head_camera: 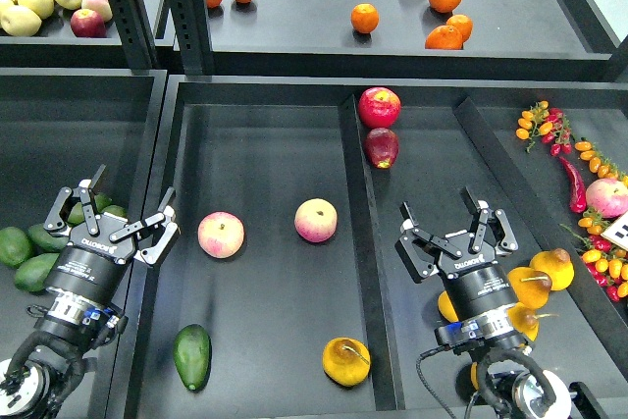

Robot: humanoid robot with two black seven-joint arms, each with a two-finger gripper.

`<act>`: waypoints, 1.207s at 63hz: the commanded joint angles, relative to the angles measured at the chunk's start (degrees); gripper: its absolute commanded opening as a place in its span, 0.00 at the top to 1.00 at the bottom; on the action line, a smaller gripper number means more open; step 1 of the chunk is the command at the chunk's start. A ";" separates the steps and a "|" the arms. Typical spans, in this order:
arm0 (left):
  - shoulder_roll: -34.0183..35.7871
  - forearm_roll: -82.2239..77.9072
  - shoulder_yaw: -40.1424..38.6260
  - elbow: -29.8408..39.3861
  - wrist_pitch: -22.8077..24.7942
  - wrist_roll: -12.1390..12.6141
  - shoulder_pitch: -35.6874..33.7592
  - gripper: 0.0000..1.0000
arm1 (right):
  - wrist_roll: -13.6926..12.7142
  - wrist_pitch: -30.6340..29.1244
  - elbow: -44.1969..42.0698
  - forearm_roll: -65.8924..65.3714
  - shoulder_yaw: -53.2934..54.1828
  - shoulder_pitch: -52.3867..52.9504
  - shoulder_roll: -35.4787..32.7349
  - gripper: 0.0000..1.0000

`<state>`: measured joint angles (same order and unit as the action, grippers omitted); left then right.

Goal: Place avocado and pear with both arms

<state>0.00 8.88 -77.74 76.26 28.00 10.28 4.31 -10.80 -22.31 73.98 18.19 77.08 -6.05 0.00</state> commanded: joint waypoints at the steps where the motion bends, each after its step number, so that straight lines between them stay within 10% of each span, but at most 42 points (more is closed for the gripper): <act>1: 0.00 0.08 0.40 -0.06 0.00 0.09 0.00 0.00 | -0.01 -0.10 0.03 0.00 0.00 -0.01 0.00 0.00; 64: 0.00 0.79 4.53 1.61 0.00 1.23 -1.06 0.00 | -0.28 -0.72 0.03 0.00 0.09 -0.10 0.00 0.00; 76: 0.00 -0.35 5.06 1.34 0.00 4.65 -2.28 0.00 | -0.28 -0.72 0.03 0.00 0.09 -0.10 0.00 0.00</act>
<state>0.00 9.14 -72.94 77.68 28.00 12.53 2.95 -11.08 -23.02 74.01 18.20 77.17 -6.15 0.00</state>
